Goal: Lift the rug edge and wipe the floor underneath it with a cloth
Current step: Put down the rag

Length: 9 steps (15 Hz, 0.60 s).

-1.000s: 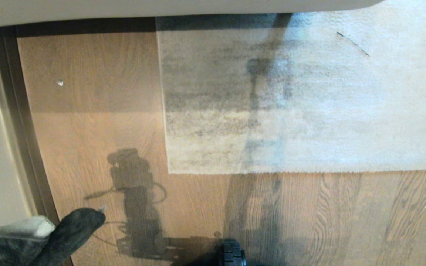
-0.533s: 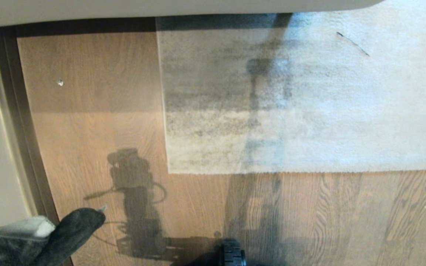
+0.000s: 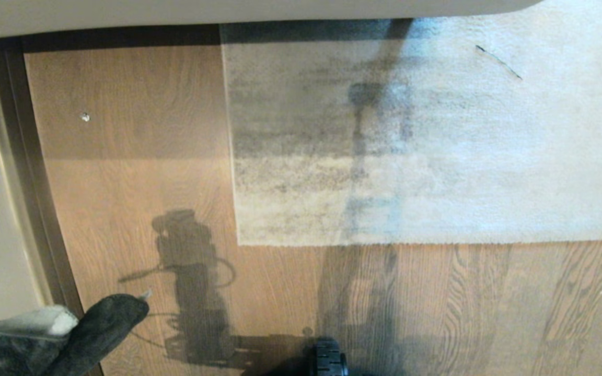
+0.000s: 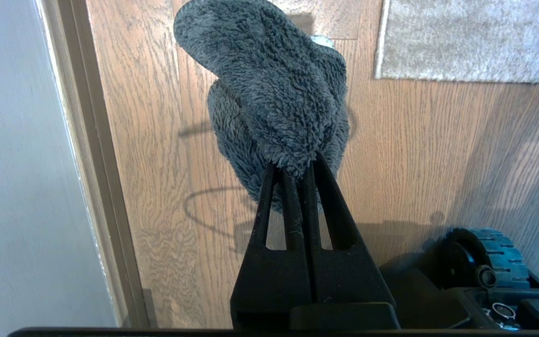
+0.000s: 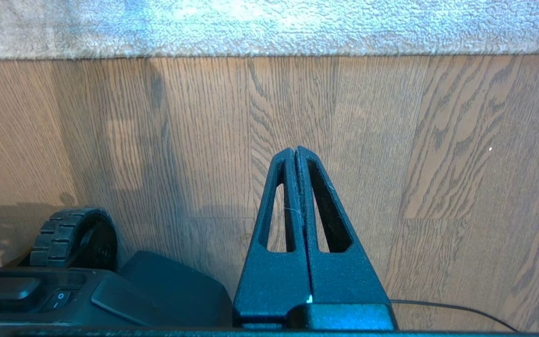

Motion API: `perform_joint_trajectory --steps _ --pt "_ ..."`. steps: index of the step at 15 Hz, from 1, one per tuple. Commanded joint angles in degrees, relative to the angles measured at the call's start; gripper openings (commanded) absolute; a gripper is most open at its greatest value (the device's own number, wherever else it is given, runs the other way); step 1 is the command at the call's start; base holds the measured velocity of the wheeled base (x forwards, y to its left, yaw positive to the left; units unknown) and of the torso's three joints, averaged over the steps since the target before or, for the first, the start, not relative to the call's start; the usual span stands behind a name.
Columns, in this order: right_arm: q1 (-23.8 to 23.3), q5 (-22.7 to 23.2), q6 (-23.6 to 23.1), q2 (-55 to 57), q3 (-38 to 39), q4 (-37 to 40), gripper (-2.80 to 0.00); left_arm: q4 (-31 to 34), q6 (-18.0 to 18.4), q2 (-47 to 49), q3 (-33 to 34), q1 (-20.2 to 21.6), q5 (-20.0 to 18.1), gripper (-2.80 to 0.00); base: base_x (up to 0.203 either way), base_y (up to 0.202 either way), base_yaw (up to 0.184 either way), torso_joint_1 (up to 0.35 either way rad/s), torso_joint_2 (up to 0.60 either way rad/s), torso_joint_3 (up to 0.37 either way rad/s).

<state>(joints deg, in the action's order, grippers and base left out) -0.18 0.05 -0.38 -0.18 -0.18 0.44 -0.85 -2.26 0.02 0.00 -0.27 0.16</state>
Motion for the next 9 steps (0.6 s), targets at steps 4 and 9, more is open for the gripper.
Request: perform_joint_trajectory --steps 4,9 --pt "0.01 0.04 -0.06 0.18 0.01 0.00 -2.80 -0.03 -0.03 -0.02 0.00 -0.08 0.02 -2.80 0.000 0.000 0.000 0.000 0.00 0.000" --pt "0.01 0.04 0.02 0.18 0.01 0.00 -2.80 -0.03 0.05 -0.02 0.00 0.00 0.02 -2.80 0.000 0.000 0.000 0.000 0.00 0.000"
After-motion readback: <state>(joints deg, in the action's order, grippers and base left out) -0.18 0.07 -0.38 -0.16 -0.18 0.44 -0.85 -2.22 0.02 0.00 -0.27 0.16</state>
